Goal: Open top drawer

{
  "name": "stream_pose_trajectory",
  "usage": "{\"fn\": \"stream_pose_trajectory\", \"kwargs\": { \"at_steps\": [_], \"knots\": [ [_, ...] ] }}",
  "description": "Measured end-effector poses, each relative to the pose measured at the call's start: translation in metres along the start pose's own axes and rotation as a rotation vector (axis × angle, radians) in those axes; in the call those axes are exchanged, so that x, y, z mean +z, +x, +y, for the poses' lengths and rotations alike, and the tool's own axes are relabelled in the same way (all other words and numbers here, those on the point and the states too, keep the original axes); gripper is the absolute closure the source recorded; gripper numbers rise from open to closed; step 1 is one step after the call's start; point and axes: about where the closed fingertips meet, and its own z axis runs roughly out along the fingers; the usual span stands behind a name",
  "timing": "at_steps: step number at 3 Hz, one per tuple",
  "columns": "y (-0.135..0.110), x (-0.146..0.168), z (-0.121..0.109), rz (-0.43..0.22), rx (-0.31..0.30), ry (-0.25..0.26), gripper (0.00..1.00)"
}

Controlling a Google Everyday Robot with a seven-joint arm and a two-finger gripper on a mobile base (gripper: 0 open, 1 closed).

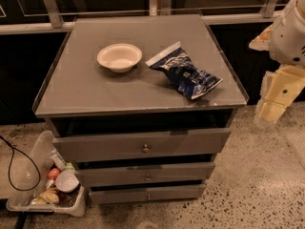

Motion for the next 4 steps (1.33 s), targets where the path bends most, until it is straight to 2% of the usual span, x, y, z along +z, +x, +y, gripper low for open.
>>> {"fn": "stream_pose_trajectory", "kwargs": {
  "at_steps": [1,2,3,4],
  "knots": [
    [-0.001,-0.001,0.001,-0.002,-0.001,0.002,0.00],
    [-0.005,0.006,0.013,-0.093,-0.045,-0.018,0.00],
    [0.005,0.038,0.034,-0.254,-0.076,-0.049,0.00],
    [0.016,0.092,0.047,-0.367,-0.121,-0.085,0.00]
  ]
}}
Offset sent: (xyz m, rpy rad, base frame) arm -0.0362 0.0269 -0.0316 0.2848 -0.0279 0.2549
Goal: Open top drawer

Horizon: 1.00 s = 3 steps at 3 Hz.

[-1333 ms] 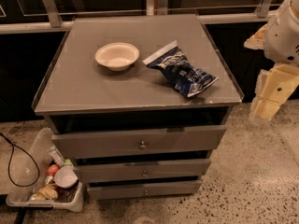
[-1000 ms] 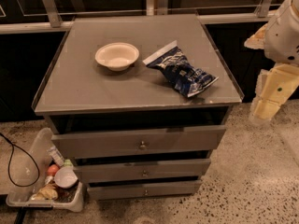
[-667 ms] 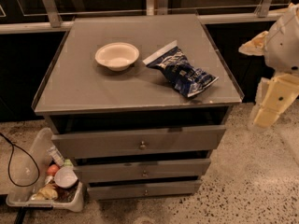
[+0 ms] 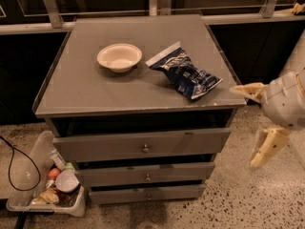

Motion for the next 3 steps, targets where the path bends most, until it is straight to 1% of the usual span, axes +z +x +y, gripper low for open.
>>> {"fn": "stream_pose_trajectory", "kwargs": {
  "at_steps": [1,2,3],
  "knots": [
    [0.0008,0.0017,0.0003,-0.003,-0.049,-0.001,0.00],
    [0.0006,0.0017,0.0003,-0.003,-0.048,-0.001,0.00],
    [0.0002,0.0106,-0.0021,-0.013,-0.033,-0.030,0.00]
  ]
}}
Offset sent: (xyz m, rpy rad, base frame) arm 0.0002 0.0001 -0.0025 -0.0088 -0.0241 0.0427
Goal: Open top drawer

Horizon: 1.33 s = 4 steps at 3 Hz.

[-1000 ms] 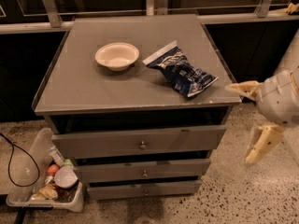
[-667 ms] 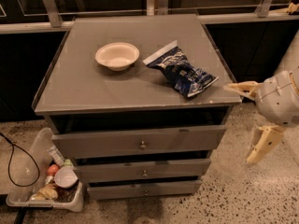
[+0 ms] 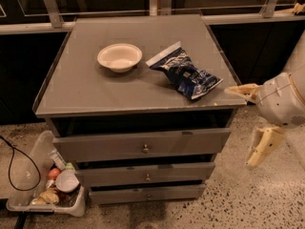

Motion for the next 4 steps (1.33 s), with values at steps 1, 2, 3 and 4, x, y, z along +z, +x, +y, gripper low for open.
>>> {"fn": "stream_pose_trajectory", "kwargs": {
  "at_steps": [1,2,3,4],
  "knots": [
    [0.009,0.044,0.000,-0.051,0.030,-0.057,0.00],
    [0.024,0.086,0.002,-0.084,0.050,-0.078,0.00],
    [0.040,0.115,0.008,-0.069,0.066,-0.025,0.00],
    [0.052,0.144,0.014,-0.014,0.090,0.050,0.00]
  ]
}}
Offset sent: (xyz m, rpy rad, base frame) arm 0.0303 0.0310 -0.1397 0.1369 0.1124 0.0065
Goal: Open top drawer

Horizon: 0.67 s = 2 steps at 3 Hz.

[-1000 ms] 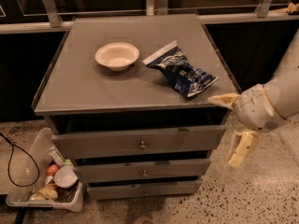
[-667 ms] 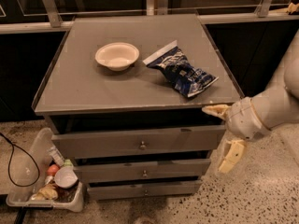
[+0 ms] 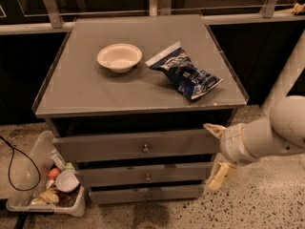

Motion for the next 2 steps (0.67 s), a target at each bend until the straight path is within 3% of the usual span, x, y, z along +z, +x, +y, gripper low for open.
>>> {"fn": "stream_pose_trajectory", "kwargs": {
  "at_steps": [1,2],
  "knots": [
    [0.011,0.025,-0.017,0.001,0.018,0.093,0.00],
    [0.010,0.024,-0.028,0.001,0.016,0.136,0.00]
  ]
}}
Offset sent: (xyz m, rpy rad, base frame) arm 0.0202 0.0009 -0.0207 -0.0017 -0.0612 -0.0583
